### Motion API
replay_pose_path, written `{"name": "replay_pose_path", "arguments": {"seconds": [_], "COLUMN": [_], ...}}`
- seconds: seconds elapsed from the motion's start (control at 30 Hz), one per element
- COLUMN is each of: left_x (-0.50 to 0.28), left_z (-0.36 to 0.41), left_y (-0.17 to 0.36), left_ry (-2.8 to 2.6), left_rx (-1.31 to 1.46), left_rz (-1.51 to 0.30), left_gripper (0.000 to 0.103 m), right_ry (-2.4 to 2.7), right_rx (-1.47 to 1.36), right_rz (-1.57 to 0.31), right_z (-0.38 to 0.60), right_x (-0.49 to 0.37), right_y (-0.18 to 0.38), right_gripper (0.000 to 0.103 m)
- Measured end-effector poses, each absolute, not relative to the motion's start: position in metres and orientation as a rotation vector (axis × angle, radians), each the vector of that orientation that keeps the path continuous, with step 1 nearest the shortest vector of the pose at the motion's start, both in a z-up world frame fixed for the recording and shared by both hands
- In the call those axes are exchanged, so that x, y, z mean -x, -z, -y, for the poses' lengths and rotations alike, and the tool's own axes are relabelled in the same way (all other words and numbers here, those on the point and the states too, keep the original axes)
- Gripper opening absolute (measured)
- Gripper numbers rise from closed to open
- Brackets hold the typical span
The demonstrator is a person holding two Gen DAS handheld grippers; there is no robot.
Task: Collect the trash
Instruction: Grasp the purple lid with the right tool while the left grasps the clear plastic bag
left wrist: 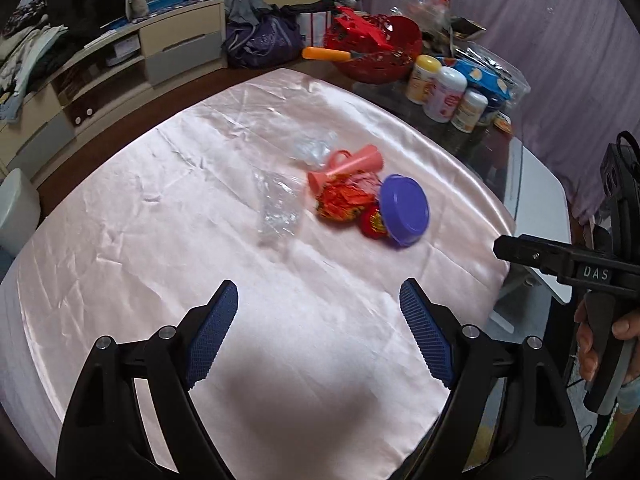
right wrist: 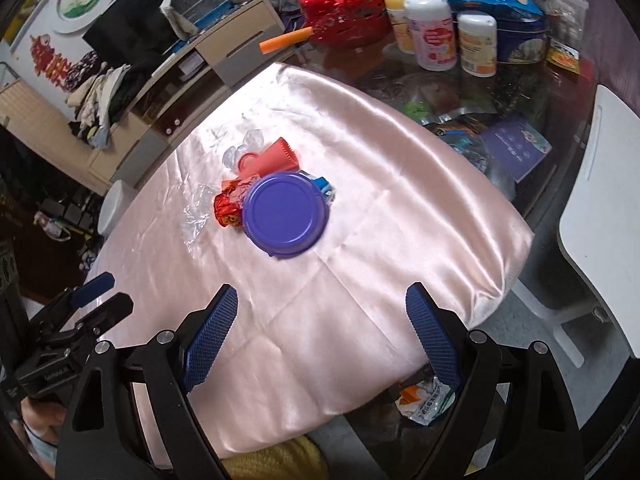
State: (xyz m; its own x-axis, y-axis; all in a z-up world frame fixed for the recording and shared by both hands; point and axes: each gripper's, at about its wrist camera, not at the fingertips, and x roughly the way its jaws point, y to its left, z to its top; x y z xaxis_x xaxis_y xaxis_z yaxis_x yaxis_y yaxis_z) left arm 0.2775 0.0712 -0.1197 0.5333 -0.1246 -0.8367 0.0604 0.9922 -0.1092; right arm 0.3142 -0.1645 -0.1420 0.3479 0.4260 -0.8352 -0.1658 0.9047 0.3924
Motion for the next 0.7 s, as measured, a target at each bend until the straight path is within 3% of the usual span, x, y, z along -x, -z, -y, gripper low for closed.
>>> {"name": "replay_pose_path", "arguments": {"seconds": [0.3,0.7], "left_x": [-0.323,-0.369], "left_z": [-0.103,-0.108], "left_y": [0.146,0.19], "left_ry": [0.029,0.049], "left_rx": [0.118,0.147], "left_rz": [-1.007,-1.063], "left_gripper": [0.078,0.064], "right_ry": [-0.457,-0.437], "right_rx": [-0.223,-0.263], "right_rz": [-1.18,-1.224], "right_z": [0.113,0.1], "right_x": [-0.35,-0.378], "right_y": [0.166,0.194], "right_gripper": [0.087,0.087]}}
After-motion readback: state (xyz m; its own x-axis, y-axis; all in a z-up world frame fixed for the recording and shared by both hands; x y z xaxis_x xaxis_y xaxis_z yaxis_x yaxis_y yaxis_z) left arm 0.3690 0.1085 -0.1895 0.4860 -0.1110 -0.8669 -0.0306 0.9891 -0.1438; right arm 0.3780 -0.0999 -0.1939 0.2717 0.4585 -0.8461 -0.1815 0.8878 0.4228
